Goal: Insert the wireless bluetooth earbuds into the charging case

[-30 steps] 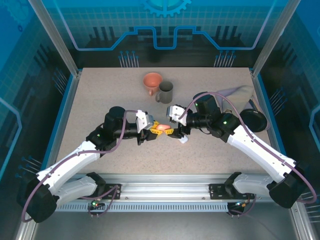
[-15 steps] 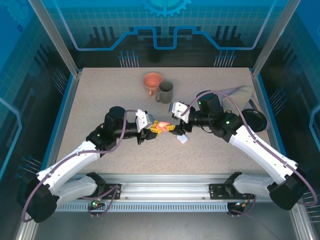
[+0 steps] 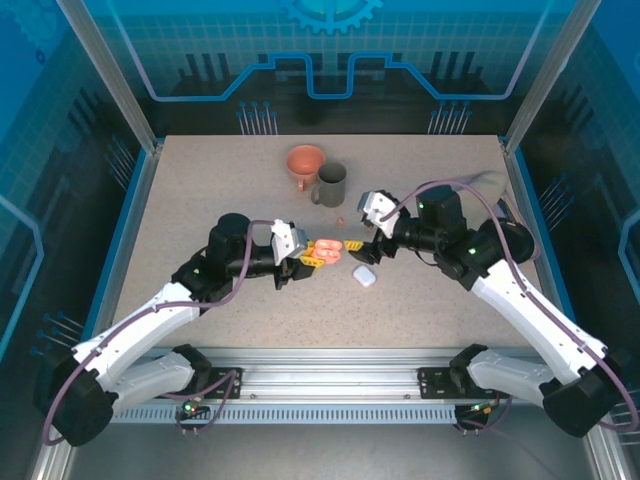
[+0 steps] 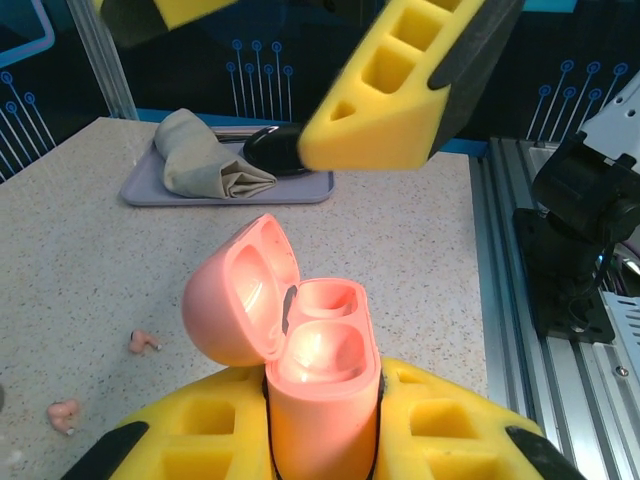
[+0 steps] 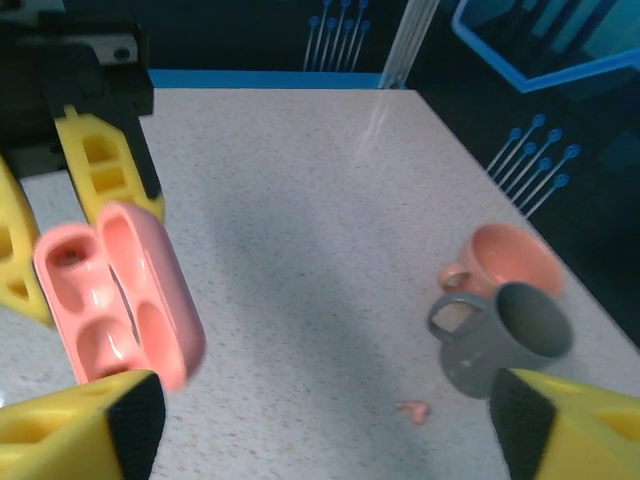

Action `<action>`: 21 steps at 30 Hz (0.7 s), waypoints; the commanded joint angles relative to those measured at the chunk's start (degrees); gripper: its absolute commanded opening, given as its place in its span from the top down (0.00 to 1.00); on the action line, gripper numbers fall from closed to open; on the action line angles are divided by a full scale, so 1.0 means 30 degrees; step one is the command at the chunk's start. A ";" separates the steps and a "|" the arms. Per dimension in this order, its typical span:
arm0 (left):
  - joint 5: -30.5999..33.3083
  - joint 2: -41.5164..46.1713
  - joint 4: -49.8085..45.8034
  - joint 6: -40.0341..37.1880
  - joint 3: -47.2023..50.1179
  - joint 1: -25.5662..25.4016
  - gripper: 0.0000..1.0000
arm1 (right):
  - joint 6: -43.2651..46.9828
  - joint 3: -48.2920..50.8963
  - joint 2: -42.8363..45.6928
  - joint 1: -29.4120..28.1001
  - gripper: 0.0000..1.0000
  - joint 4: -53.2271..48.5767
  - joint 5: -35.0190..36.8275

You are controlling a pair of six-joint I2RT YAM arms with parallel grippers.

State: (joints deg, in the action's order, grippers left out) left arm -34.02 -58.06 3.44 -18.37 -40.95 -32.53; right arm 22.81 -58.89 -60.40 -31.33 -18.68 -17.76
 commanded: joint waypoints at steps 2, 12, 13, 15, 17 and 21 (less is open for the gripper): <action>0.0458 0.0961 0.0955 0.0000 0.0650 -0.0167 1.00 | -0.1877 0.1226 0.1346 0.0920 0.00 0.1185 0.1612; 0.1201 0.2419 0.0079 0.0275 0.1375 -0.0163 1.00 | -0.9725 0.1031 -0.0797 0.4608 0.00 -0.1262 0.1731; 0.1183 0.2531 -0.0059 0.0264 0.1389 -0.0153 1.00 | -0.9911 0.0956 -0.1288 0.4800 0.00 -0.1360 0.1209; 0.1281 0.2720 -0.0241 0.0231 0.1404 -0.0142 1.00 | -0.9927 0.0955 -0.2201 0.4826 0.01 -0.1207 0.0525; 0.1363 0.2875 -0.0347 0.0193 0.1426 -0.0160 1.00 | -1.0111 0.0787 -0.3228 0.4786 0.05 -0.1099 0.0076; 0.1393 0.3045 -0.0415 0.0267 0.1486 -0.0145 1.00 | -1.0657 -0.0406 -0.5794 0.4694 0.15 -0.1899 -0.0478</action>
State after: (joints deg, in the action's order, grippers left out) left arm -30.37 -49.87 2.98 -17.98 -37.21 -32.53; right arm -6.20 -56.40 -74.28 -17.30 -22.15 -15.97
